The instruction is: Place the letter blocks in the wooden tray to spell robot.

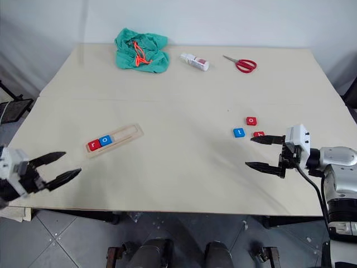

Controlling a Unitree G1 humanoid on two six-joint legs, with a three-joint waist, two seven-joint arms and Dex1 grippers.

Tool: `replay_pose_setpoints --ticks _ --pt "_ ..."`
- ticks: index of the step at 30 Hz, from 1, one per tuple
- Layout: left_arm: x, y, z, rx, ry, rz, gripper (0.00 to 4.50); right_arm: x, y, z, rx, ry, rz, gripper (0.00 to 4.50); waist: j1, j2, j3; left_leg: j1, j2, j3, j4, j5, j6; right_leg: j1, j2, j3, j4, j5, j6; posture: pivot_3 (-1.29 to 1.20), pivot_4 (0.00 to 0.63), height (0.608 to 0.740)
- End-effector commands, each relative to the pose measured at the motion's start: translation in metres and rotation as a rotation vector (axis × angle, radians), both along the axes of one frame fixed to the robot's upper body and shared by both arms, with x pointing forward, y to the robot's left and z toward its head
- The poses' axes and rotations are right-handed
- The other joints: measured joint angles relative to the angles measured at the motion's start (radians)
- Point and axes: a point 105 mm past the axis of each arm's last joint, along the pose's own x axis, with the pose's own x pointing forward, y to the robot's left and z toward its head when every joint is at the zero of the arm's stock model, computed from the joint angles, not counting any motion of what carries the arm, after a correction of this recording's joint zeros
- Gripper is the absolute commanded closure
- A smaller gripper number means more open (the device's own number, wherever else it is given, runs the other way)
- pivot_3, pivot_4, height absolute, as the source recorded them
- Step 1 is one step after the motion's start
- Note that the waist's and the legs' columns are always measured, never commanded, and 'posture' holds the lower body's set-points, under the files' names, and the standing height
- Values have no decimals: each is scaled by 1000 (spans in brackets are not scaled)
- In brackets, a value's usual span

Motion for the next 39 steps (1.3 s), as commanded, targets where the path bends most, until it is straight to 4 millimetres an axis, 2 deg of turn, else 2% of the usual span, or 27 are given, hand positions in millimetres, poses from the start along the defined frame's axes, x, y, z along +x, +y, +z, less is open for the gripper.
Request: replay_pose_setpoints --ticks 1,5,11,16,28,33,39 --pt "14 10 -2 70 39 15 0 -9 0 17 17 -60 4 49 -3 0 0 0 0 0 0 0 0 0 0 0 0 0 0 0 150 740" --pt "33 10 -4 114 87 -19 0 -17 7 22 24 -84 14 49 -4 0 0 0 -1 0 -2 0 0 -1 0 -1 1 0 0 0 150 740" --pt "49 4 -12 157 139 -75 0 -26 14 28 41 -105 14 49 -5 0 0 0 0 2 -1 0 0 -2 0 -2 3 0 0 0 150 740" --pt "62 6 -18 203 162 -40 0 -34 12 28 44 -111 -12 49 -2 -1 0 0 -1 1 0 0 0 -2 -1 -3 3 0 0 0 150 740" --pt "67 4 -35 257 224 -44 0 -39 8 25 35 -96 -43 49 -2 -1 0 0 -1 1 1 0 0 -2 -1 -3 5 0 0 0 150 740" --pt "64 -6 -41 238 261 -110 1056 -36 9 26 33 -95 -37 0 -1 0 0 1 -1 1 2 0 0 -1 -1 -3 5 0 0 0 150 740" --pt "67 -24 -28 162 217 -199 1062 -33 10 27 32 -93 -33 0 1 0 0 1 -2 0 2 0 0 -1 -2 -3 6 0 0 0 150 740"
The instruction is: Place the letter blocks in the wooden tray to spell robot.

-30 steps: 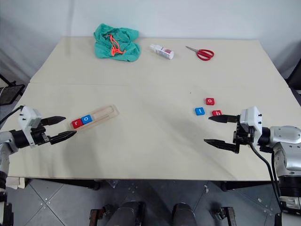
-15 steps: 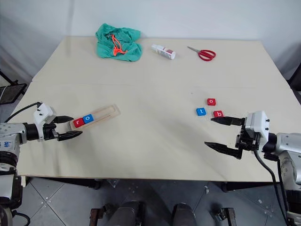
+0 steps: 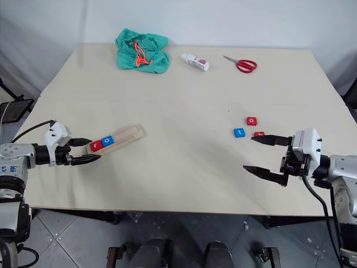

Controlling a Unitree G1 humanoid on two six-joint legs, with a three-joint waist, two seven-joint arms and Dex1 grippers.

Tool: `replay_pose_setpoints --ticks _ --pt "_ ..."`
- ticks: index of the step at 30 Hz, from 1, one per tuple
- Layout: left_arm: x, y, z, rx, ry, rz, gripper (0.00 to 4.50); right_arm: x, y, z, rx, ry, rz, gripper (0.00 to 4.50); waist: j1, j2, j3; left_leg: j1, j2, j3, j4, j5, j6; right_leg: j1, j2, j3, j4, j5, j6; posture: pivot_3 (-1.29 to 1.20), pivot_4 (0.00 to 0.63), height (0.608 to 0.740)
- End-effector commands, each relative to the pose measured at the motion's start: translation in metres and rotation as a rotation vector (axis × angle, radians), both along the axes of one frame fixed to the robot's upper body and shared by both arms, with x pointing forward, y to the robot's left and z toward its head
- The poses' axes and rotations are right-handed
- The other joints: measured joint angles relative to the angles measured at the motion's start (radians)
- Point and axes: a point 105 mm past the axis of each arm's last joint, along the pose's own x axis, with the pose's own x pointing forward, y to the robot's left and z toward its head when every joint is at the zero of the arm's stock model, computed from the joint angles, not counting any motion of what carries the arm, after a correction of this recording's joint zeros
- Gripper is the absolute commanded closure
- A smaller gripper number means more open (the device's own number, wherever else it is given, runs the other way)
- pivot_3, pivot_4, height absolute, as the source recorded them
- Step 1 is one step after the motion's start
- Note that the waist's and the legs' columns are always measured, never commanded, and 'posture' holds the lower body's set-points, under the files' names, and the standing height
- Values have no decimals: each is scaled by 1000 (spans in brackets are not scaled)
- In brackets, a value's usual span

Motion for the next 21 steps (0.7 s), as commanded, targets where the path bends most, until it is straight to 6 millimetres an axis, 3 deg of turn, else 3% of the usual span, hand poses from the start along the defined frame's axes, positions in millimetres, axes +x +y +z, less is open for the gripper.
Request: replay_pose_setpoints --ticks 1,5,9,21 --pt "1 -21 4 -49 9 -100 1062 1 -1 7 -12 -15 7 0 2 0 0 0 0 0 0 0 0 0 0 0 0 0 0 0 150 740" --pt "1 -48 11 -51 -7 -226 1062 3 0 4 -19 0 17 0 4 0 0 -1 0 -1 1 0 0 0 0 0 0 0 0 0 150 740" --pt "-2 -95 14 4 -1 -381 1062 4 0 -4 -58 40 48 0 -1 0 0 -2 0 0 1 0 0 0 0 0 0 0 0 0 150 740" --pt "-13 -207 13 -10 -17 -582 1062 4 -5 -32 -80 112 63 0 3 -1 0 -4 0 0 2 0 0 1 1 0 -3 0 0 0 150 740"
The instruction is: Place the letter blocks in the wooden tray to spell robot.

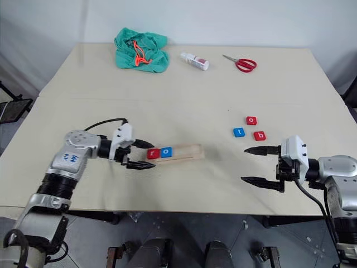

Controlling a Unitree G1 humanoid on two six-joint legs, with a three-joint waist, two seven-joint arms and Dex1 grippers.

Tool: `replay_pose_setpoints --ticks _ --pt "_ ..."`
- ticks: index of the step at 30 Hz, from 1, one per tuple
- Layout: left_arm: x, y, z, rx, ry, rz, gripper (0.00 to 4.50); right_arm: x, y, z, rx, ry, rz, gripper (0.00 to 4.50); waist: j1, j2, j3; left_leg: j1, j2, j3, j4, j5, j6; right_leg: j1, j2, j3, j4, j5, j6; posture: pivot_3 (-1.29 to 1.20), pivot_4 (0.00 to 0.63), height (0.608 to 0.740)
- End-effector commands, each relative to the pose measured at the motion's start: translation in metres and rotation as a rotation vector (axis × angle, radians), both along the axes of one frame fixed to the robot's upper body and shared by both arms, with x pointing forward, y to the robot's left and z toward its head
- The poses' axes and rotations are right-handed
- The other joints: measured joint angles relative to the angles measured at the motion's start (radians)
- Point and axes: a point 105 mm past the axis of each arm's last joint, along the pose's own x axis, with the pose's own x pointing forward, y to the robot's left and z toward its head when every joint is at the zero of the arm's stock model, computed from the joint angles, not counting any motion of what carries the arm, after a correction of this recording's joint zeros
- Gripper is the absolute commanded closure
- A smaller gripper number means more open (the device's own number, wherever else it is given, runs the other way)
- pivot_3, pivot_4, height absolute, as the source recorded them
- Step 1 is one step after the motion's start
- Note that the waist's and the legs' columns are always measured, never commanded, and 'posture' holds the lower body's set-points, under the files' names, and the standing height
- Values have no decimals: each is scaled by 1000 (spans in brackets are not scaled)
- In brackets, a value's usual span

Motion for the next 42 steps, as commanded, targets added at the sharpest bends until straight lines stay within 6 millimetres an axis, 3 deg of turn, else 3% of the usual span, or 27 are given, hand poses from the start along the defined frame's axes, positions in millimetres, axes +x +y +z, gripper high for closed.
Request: replay_pose_setpoints --ticks 1,6,10,16,19,28,31,36,42 --pt "-7 -27 3 -5 -33 -46 1062 -1 -2 1 6 -30 -16 0 2 0 0 0 0 0 0 0 0 0 0 0 0 0 0 0 150 740" --pt "-23 -67 -11 35 -32 -128 1062 -6 -11 -1 4 -37 -61 0 16 0 0 -1 0 1 1 0 0 0 0 0 -1 0 0 0 150 740" --pt "-25 -74 -13 47 -29 -116 1062 -13 -19 -3 -8 -27 -79 0 20 0 0 -1 0 1 1 0 0 0 0 1 -1 0 0 0 150 740" --pt "-28 -77 -18 85 -23 -79 1062 -18 -28 -6 -17 -14 -95 0 21 0 0 -1 0 0 2 0 0 1 0 0 -2 0 0 0 150 740" --pt "-38 -83 -21 80 -21 -102 1062 -17 -32 -7 -18 -15 -122 0 21 0 0 -1 0 0 2 0 1 1 0 0 -2 0 0 0 150 740" --pt "-43 -83 -19 80 -32 -87 1062 -12 -29 -3 -11 -30 -121 0 22 0 0 -1 0 0 3 0 1 2 0 1 -2 0 0 0 150 740" --pt "-39 -84 -17 79 -44 -51 39 -11 -27 -1 -6 -36 -121 0 22 0 0 -1 0 0 3 0 1 2 0 1 -2 0 0 0 150 740" --pt "-39 -83 -3 37 -78 -18 13 -13 -25 5 16 -57 -154 0 23 0 0 -2 0 0 3 0 1 2 0 1 -2 0 0 0 150 740" --pt "-55 -73 23 -84 -39 -51 13 -12 -24 15 101 -84 -298 0 22 0 0 -2 1 -1 3 0 1 2 0 1 -2 0 0 0 150 740"
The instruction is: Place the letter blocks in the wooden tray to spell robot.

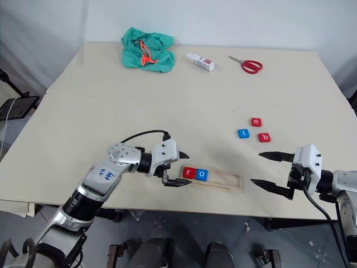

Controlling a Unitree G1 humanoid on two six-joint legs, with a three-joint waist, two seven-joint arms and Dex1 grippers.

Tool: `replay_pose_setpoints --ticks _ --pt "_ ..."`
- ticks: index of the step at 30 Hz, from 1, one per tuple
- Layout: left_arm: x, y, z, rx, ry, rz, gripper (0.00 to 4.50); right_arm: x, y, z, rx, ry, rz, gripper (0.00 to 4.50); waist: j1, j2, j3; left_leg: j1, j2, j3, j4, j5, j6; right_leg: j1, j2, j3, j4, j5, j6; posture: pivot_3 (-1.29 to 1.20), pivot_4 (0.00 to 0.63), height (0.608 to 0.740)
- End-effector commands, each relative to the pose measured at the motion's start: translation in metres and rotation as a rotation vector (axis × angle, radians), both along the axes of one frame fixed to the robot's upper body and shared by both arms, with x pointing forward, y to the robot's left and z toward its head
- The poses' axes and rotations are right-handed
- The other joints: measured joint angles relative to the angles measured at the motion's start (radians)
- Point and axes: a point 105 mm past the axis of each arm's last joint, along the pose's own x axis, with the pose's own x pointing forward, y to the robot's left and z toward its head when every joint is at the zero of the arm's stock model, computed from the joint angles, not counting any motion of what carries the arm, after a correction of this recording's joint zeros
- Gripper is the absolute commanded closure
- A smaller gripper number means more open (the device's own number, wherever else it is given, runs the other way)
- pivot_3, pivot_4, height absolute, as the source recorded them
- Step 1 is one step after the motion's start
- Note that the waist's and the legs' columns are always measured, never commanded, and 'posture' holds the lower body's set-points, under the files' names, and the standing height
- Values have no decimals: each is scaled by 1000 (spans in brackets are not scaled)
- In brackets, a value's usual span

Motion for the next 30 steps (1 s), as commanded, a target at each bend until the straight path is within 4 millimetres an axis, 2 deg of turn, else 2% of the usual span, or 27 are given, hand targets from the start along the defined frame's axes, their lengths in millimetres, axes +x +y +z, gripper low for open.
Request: replay_pose_setpoints --ticks 1,5,12,19,30 --pt "-13 5 20 -86 17 -44 13 1 1 17 72 -65 -87 0 0 0 0 0 0 0 0 0 0 0 0 0 0 0 0 0 150 740" --pt "-24 16 34 -168 40 -98 13 0 2 19 125 -90 -183 0 -1 0 0 1 0 0 -1 0 0 0 0 1 0 0 0 0 150 740" --pt "-3 40 47 -359 -137 -153 13 16 -2 20 250 -86 -446 0 0 1 0 1 0 0 0 0 0 0 0 2 0 0 0 0 150 740" --pt "9 63 29 -419 -207 -211 13 27 -20 -4 217 -45 -750 0 -1 1 -1 1 0 0 -1 0 0 -1 0 1 1 0 0 0 150 740" --pt "1 82 7 -391 -216 -272 13 19 -27 -14 250 -26 -826 0 -4 1 -1 2 -1 0 -1 0 0 -1 0 2 2 0 0 0 150 740"
